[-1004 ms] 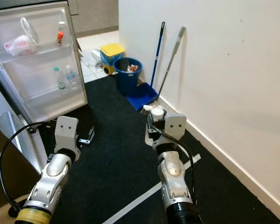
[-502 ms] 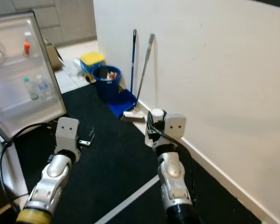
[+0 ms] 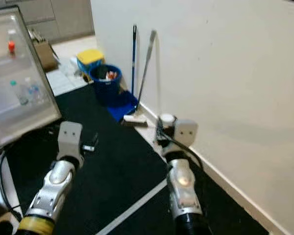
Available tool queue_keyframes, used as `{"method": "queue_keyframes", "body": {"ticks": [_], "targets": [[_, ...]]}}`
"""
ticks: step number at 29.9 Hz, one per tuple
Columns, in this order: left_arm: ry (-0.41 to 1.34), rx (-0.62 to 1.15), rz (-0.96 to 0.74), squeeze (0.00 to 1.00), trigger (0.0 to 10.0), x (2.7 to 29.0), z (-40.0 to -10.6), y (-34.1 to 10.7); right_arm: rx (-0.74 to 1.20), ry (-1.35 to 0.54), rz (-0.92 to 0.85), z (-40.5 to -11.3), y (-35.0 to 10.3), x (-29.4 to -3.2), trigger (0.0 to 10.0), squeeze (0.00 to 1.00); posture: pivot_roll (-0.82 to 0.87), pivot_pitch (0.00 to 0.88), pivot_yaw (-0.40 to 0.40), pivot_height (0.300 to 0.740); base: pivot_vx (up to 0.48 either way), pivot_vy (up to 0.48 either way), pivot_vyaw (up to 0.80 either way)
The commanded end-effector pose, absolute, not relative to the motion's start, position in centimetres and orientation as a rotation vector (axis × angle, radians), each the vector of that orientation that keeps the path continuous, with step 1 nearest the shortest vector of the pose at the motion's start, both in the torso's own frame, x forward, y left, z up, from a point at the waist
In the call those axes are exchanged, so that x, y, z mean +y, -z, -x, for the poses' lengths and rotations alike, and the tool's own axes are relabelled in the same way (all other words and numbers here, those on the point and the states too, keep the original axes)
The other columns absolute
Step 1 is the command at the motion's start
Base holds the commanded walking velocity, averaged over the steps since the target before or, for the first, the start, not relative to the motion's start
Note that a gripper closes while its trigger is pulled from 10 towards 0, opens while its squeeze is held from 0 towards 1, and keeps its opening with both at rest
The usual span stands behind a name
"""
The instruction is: Restocking fridge
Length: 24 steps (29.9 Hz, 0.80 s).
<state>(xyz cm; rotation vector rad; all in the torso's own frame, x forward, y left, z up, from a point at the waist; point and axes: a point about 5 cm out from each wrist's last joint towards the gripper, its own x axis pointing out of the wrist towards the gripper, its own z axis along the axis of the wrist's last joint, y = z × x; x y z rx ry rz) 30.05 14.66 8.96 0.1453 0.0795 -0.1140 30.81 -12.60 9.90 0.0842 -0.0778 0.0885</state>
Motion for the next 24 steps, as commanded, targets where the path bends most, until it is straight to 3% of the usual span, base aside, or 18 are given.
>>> {"method": "queue_keyframes", "body": {"ticks": [1, 17, 24], "targets": [[0.121, 0.091, -0.160, 0.00, 10.0, 14.58, -29.99, -8.64, -0.087, -0.069, -0.084, -30.89, -10.07, -13.15, 10.0, 0.00, -0.02, 0.021, -0.033, 0.740, 0.480, 0.000, 0.00], [0.119, 0.091, -0.163, 0.00, 10.0, 14.65, -30.03, -8.59, -0.080, -0.078, -0.049, -30.93, -9.91, -13.08, 10.0, 0.00, -0.02, 0.014, -0.033, 0.740, 0.480, 0.000, 0.00], [0.115, 0.092, -0.163, 0.00, 10.0, 14.74, -30.05, -8.56, -0.084, -0.084, -0.021, -30.97, -9.96, -12.92, 10.0, 0.00, -0.02, 0.012, -0.033, 0.740, 0.480, 0.000, 0.62]]}}
